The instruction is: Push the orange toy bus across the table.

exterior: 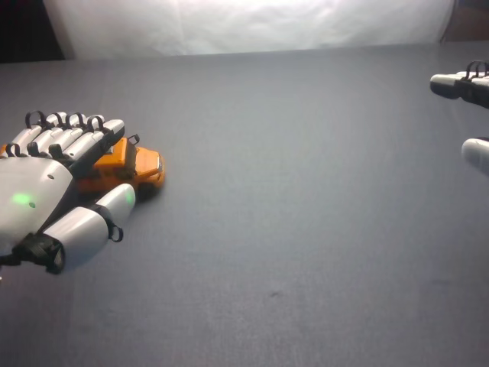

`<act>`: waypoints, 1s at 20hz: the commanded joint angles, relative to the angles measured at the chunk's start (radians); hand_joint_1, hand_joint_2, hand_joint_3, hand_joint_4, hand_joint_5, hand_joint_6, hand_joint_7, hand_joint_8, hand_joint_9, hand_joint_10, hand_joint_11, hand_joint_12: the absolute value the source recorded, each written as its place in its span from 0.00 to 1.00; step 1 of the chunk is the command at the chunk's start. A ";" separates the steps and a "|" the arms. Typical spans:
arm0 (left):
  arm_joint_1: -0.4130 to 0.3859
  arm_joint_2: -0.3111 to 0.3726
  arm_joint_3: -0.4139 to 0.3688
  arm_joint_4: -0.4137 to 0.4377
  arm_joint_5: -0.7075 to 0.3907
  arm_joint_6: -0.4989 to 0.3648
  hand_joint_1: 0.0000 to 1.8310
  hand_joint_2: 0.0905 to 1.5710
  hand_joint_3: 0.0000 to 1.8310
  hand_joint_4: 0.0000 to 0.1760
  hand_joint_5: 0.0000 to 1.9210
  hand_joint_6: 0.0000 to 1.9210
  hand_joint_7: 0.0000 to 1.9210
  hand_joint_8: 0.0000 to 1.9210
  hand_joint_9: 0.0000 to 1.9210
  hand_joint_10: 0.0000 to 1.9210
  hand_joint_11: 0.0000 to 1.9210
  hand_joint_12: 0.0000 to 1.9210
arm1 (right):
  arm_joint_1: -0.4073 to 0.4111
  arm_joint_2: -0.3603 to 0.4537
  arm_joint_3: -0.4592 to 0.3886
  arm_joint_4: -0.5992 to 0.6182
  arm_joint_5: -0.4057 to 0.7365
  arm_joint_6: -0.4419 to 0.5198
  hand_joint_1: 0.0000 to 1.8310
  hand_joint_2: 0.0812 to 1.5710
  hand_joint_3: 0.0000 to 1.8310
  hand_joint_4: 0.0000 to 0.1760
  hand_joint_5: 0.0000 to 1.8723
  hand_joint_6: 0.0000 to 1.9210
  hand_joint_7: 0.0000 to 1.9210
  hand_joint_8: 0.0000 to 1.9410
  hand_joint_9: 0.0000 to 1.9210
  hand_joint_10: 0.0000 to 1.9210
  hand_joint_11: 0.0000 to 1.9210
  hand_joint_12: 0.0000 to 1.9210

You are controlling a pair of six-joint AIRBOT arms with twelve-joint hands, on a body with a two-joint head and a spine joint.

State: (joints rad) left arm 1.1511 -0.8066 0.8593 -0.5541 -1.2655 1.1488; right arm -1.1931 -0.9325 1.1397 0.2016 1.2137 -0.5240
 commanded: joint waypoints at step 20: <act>0.088 0.020 0.089 -0.397 -0.152 0.022 0.00 0.92 0.00 0.00 0.07 0.00 0.05 0.00 0.06 0.00 0.00 0.14 | -0.002 -0.006 0.005 0.005 0.101 0.012 0.28 0.89 0.00 0.00 0.20 0.00 0.21 0.00 0.19 0.00 0.16 0.05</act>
State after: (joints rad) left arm 1.2510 -0.7929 0.9447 -0.9863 -1.3060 1.1725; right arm -1.1961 -0.9375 1.1393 0.1936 1.1954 -0.5205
